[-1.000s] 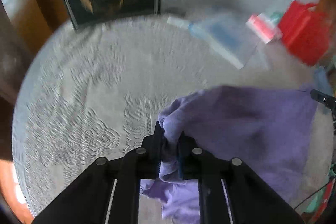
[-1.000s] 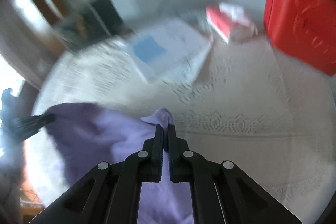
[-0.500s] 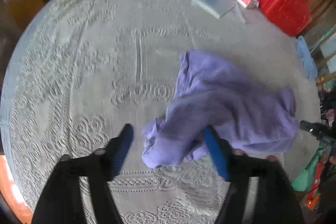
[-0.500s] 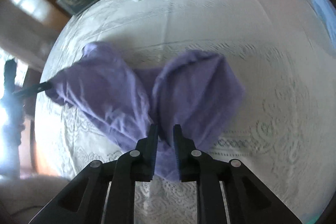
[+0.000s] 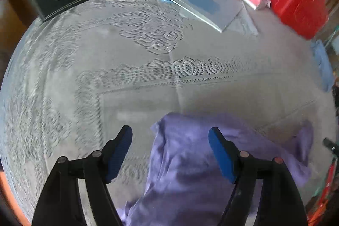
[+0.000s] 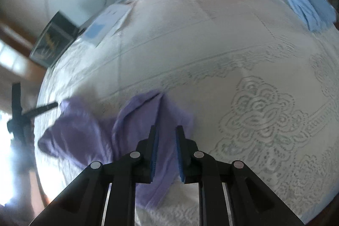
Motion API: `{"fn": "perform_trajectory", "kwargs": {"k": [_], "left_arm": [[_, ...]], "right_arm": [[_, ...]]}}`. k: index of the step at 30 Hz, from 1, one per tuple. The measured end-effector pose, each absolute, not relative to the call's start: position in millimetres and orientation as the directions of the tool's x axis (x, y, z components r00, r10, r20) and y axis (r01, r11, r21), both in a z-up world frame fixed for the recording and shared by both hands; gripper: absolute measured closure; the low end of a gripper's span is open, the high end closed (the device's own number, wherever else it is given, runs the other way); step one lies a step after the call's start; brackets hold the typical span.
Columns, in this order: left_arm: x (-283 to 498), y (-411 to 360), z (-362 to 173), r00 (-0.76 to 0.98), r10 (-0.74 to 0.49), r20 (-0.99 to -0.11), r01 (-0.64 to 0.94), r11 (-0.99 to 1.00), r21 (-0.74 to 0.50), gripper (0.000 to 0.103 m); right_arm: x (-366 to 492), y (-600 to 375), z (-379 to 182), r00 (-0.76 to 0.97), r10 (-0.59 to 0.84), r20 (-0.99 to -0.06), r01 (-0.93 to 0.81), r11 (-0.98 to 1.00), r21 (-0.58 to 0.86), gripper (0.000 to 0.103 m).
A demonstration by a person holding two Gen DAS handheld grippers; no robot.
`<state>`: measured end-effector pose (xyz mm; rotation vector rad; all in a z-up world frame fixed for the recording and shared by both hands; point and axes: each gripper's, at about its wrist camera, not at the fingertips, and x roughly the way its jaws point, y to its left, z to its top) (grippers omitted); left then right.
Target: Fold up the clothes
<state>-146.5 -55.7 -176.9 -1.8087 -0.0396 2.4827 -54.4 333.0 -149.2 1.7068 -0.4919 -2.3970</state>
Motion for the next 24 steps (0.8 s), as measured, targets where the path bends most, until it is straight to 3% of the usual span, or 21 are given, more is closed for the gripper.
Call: {"fn": "perform_trajectory", "kwargs": {"k": [4,11,15,22,24], "left_arm": [[-150.0,-43.3,-193.9,-0.277,0.060,-0.959,-0.070,-0.997,-0.043,0.029],[-143.1,-42.0,-204.9,-0.261,0.094,-0.961,-0.095,-0.993,-0.071,0.029],[-137.9,-42.6,-198.6,-0.261,0.183,-0.948,-0.112,-0.981,-0.158,0.075],[-131.8,-38.2,-192.7,-0.297,0.158,-0.942,-0.107,-0.985,-0.132,0.090],[-135.4,-52.1,-178.7,-0.335,0.141,-0.932,-0.079,-0.990,-0.121,0.091]], "right_arm": [[-68.0,340.6,-156.0,-0.331,-0.302,-0.894,-0.097,-0.932,0.350,0.073],[-94.7,327.0,-171.5,-0.288,-0.273,-0.918,-0.071,-0.950,0.305,0.070],[-106.4,310.9,-168.9,-0.289,-0.267,-0.919,-0.016,-0.959,0.283,0.069],[-124.7,290.8,-181.8,-0.222,-0.288,-0.931,-0.016,-0.954,0.299,0.066],[-126.1,285.1,-186.9,-0.213,-0.251,-0.944,-0.001,-0.966,0.258,0.076]]}}
